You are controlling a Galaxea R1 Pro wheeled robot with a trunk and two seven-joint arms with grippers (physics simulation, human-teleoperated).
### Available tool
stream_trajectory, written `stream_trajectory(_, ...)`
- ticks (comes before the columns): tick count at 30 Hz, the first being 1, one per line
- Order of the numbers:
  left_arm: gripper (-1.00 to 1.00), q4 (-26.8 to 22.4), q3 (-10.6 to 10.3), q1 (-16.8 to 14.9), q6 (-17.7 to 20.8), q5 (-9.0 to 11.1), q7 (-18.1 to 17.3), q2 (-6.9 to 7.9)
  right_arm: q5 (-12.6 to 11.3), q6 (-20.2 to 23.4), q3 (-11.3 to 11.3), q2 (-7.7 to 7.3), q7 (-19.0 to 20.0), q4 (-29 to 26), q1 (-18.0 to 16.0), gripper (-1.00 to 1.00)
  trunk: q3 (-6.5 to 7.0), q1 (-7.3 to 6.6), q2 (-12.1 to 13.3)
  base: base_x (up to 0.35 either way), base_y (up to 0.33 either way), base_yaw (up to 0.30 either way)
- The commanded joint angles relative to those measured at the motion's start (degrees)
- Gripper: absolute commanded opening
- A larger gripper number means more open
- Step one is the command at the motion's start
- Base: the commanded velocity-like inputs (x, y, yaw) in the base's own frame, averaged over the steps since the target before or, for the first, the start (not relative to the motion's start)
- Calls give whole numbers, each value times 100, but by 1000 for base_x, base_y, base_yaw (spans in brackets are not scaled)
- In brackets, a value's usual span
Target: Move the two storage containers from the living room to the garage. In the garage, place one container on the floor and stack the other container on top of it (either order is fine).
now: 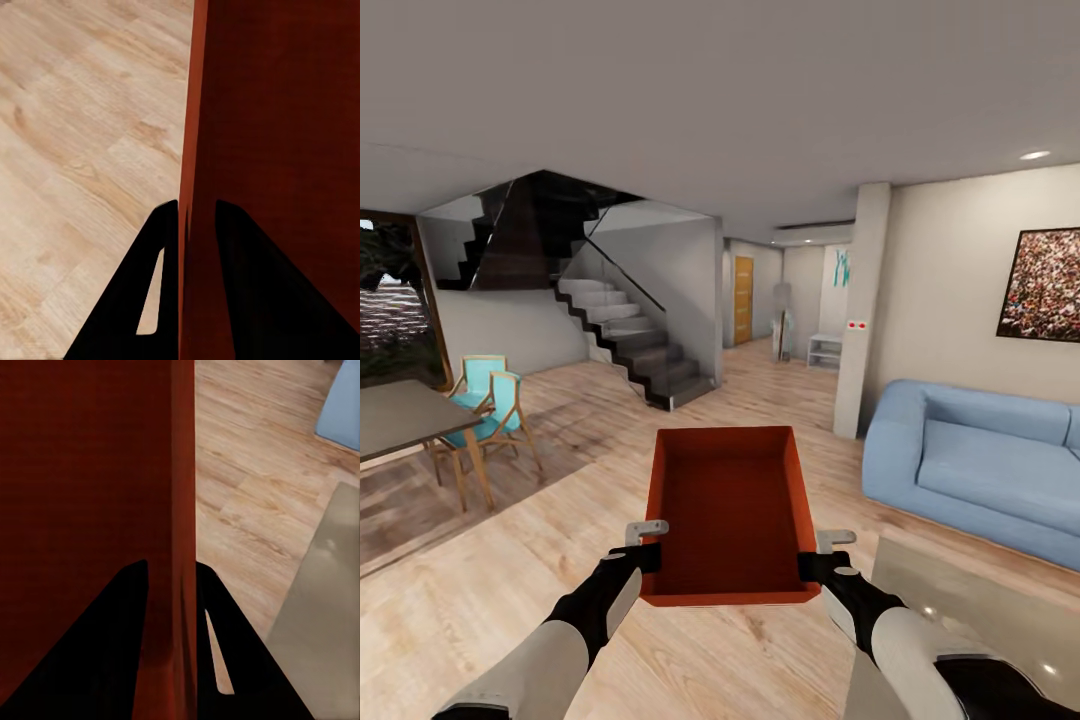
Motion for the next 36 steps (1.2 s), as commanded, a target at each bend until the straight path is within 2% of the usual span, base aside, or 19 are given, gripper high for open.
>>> stream_trajectory(1, -100, 0, -59, 6, 45, -40, 167, 126, 34, -13, -185, 2, -9, -17, -8, -100, -2, 5, -3, 323, 61, 0)
stream_trajectory(10, -100, 0, -60, 6, 45, -40, 168, 126, 32, -10, -182, 7, -9, -12, -8, -100, -5, 5, -3, 323, 72, 16)
stream_trajectory(22, -100, 0, -60, 6, 43, -40, 165, 126, 34, -12, -181, 6, -9, -3, -8, -100, -62, 5, -3, 323, 74, 181)
stream_trajectory(36, -100, -7, -60, 6, 45, -42, 168, 126, 29, -13, -188, 8, -7, -3, -8, -100, -65, 5, -3, 323, 74, 10)
